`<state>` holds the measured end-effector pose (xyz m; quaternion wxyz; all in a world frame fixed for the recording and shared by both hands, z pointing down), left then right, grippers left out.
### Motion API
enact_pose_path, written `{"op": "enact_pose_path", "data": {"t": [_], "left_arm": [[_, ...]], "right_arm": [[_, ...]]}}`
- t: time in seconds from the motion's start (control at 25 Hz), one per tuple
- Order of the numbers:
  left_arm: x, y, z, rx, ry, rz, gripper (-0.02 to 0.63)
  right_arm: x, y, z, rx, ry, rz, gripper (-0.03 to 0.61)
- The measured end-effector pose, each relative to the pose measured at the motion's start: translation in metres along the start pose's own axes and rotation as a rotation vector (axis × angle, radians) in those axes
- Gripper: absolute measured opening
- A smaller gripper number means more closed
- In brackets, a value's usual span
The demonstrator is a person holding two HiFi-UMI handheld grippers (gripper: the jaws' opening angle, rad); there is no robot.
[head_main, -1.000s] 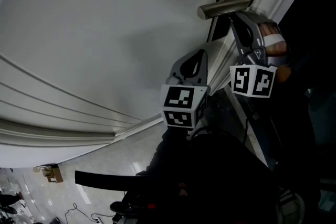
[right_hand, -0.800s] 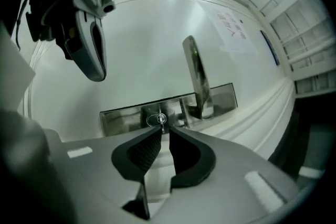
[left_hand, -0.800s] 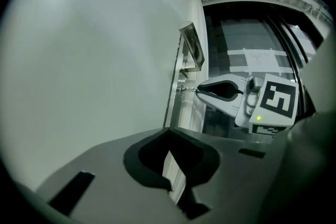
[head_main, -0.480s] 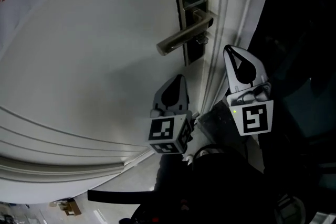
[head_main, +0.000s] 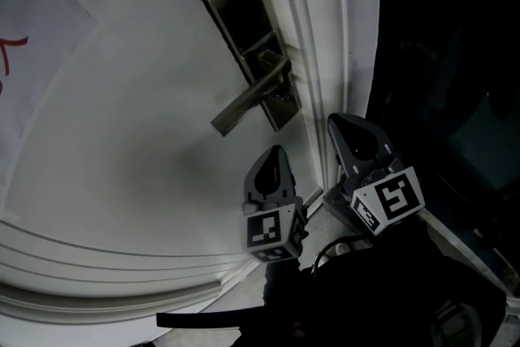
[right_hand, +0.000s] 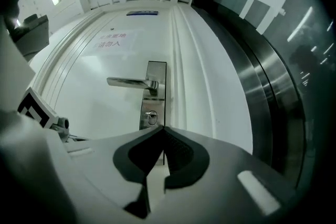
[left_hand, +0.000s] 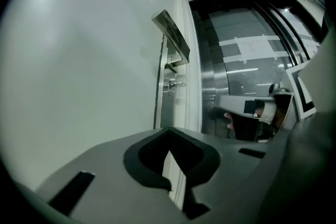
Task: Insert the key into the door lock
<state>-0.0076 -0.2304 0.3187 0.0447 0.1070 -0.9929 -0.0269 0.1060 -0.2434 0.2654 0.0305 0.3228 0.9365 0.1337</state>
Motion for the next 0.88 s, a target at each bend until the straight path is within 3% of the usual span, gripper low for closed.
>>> {"op": "enact_pose_path", "data": {"t": [0.88], "left_arm": [[-0.0025, -0.0049, 0.0001, -0.005, 0.008, 0.001, 0.002]], "right_arm": [[0.0047, -0.0069, -0.0106, 0.043, 0.044, 0.049, 0.0]]}}
Point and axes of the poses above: the fingertips, and each gripper's own axes: y backward along the fingers, x to its left, z out of its top, the point moved 1 cm from there along y, backward along the fingers, and after that the axes turned 5 degrees about -x, right-handed, at the moved point
